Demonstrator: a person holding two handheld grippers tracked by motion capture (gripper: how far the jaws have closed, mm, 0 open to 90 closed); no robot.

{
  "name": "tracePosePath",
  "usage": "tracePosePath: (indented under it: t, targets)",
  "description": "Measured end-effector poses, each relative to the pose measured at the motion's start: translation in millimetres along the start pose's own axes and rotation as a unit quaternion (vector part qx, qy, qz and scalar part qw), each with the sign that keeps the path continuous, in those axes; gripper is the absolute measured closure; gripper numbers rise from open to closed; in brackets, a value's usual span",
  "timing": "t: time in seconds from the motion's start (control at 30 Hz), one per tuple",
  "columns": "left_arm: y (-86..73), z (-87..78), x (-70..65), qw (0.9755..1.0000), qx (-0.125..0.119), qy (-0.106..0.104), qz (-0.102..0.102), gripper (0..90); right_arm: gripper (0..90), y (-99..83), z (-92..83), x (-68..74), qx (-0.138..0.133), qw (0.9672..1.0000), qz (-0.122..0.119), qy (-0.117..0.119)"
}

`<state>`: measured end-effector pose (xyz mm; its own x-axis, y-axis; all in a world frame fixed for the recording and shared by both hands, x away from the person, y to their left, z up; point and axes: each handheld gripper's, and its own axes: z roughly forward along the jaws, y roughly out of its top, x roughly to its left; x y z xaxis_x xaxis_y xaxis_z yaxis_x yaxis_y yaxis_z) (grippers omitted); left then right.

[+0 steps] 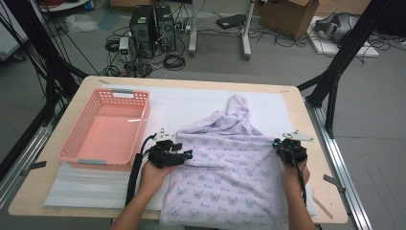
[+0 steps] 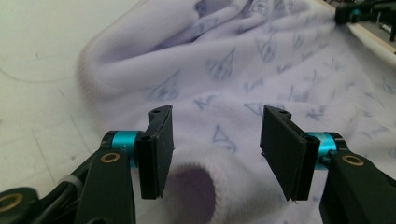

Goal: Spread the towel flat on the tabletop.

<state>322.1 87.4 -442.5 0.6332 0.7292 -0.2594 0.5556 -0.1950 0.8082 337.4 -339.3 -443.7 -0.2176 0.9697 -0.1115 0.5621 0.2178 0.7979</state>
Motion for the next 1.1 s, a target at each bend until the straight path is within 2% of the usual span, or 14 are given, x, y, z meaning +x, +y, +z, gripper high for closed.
tracePosePath:
  t: [0.07,0.1,0.2,0.23,0.3,0.43,0.5,0.63,0.73,0.77,0.87,0.93,1.0,1.1]
  targets:
    - [-2.4,0.8,-0.8,1.0000,0.007,0.003,0.004,43.4,85.8,0.1,2.3,-5.3,0.005,0.9996,0.026,0.009]
    - [-6.2,1.7,-2.9,0.9997,0.020,0.002,0.017,42.8,75.9,-0.6,2.3,-9.4,0.008,0.9984,0.048,0.028]
    - [-10.7,4.7,-6.6,0.9988,0.032,0.009,0.035,44.5,66.7,-4.3,-8.5,-7.8,-0.007,0.9979,0.042,0.048]
    - [-10.8,4.1,-7.4,0.9985,0.032,0.013,0.041,51.1,64.8,-6.5,-13.7,-7.4,-0.012,0.9975,0.044,0.055]
    - [-11.0,4.5,-7.6,0.9982,0.037,0.014,0.045,81.1,61.4,-12.0,-24.2,-7.9,-0.021,0.9954,0.052,0.078]
    - [-9.4,1.6,-3.4,0.9977,0.014,0.054,0.037,85.3,60.6,-22.5,-38.8,-6.4,-0.023,0.9933,0.048,0.103]
    - [-7.6,-4.7,8.7,0.9964,-0.016,0.083,-0.004,85.4,57.2,-34.0,-49.3,-3.9,-0.001,0.9911,0.036,0.128]
    - [-8.8,-5.4,14.0,0.9956,-0.013,0.092,-0.008,85.2,50.2,-45.6,-52.4,8.6,0.034,0.9810,0.001,0.191]
    - [-8.8,-5.3,13.2,0.9955,-0.014,0.094,-0.004,85.2,60.3,-43.2,-52.8,17.6,0.036,0.9836,-0.035,0.173]
    - [-8.8,-5.4,13.3,0.9954,-0.014,0.095,-0.005,85.2,86.4,-38.0,-49.5,18.1,0.041,0.9801,-0.048,0.188]
    - [-9.1,-5.2,12.9,0.9949,-0.013,0.100,-0.006,85.2,87.8,-30.4,-39.9,16.7,0.034,0.9892,-0.054,0.132]
    - [-9.4,-5.9,12.3,0.9953,-0.009,0.096,-0.005,84.9,87.7,-29.6,-30.8,7.5,0.022,0.9934,-0.012,0.112]
    - [-11.3,-8.3,11.3,0.9959,-0.012,0.089,-0.008,81.7,87.5,-27.8,-28.0,3.6,0.016,0.9935,0.009,0.113]
    - [-16.0,-13.9,9.5,0.9976,-0.006,0.067,-0.015,60.8,79.6,-28.4,-35.9,8.0,-0.003,0.9955,-0.010,0.094]
